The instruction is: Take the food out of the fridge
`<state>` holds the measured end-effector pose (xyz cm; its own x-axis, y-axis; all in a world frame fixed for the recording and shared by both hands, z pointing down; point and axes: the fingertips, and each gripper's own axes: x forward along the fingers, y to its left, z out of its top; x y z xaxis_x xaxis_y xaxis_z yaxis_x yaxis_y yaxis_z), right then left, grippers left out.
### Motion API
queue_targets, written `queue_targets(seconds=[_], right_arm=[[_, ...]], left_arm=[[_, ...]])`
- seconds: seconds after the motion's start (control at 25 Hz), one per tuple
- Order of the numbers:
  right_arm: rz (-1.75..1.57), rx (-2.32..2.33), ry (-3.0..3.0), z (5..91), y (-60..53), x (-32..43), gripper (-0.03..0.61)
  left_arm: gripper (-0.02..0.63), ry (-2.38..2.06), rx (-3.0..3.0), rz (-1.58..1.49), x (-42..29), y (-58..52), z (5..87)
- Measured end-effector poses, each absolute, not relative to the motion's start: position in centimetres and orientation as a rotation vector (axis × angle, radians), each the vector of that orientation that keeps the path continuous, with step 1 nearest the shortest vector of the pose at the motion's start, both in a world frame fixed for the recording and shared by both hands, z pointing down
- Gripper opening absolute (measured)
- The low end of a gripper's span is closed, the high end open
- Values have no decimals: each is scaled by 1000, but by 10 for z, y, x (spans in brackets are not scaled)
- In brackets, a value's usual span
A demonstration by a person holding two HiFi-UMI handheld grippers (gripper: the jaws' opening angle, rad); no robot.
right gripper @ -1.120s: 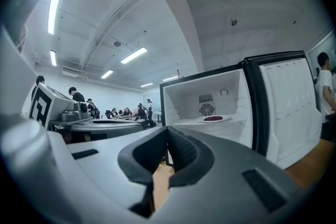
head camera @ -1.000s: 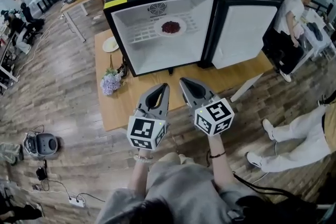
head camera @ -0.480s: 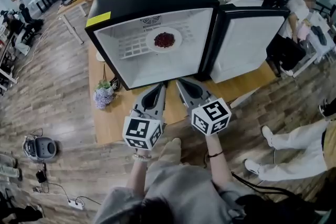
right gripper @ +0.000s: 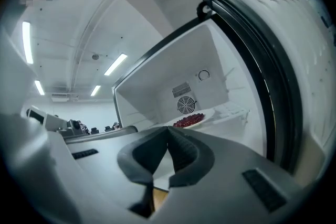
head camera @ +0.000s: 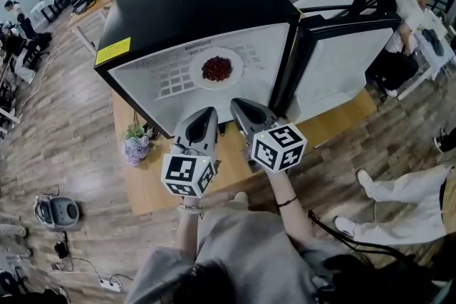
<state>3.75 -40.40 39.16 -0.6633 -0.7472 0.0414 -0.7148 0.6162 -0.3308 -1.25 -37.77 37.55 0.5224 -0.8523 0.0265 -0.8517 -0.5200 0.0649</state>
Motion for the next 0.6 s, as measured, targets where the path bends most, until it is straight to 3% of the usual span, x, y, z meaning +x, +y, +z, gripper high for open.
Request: queue_targets(seconds=[0.28,0.4,0.6], right_arm=[[-817,-1191,2470,398,-433,44,11],[-940,-1158,2372,399,-444,47,105],[-1132,-1145,2210,406,-456,55,188]], left_arm=[[8,-1508,2695,12,-15,-399,381],[8,-1517,2699,16,-14,-405,378],[8,-1514,2682,29,-8,-406,377]])
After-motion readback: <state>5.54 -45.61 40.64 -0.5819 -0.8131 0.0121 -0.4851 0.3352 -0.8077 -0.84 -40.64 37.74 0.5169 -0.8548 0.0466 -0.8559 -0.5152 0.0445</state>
